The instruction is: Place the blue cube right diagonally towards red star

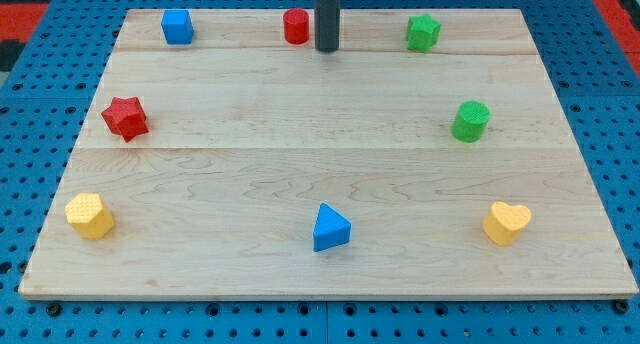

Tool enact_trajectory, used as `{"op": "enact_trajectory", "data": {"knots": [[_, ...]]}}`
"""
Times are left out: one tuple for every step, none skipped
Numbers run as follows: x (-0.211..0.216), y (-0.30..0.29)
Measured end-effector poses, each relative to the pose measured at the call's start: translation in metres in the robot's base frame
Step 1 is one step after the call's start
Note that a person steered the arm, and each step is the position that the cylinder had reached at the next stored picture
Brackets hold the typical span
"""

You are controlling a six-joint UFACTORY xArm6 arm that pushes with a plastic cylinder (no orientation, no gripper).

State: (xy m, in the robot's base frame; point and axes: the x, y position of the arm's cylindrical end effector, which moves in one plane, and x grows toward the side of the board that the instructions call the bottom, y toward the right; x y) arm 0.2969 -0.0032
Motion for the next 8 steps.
{"op": "enact_trajectory", "data": {"knots": [[-0.004,-0.083],[-0.072,-0.094],[-0.105,-0.095],[-0.105,-0.119],[-0.105,-0.123],[-0.105,-0.168],[-0.105,-0.212],[-0.042,-0.187]]}}
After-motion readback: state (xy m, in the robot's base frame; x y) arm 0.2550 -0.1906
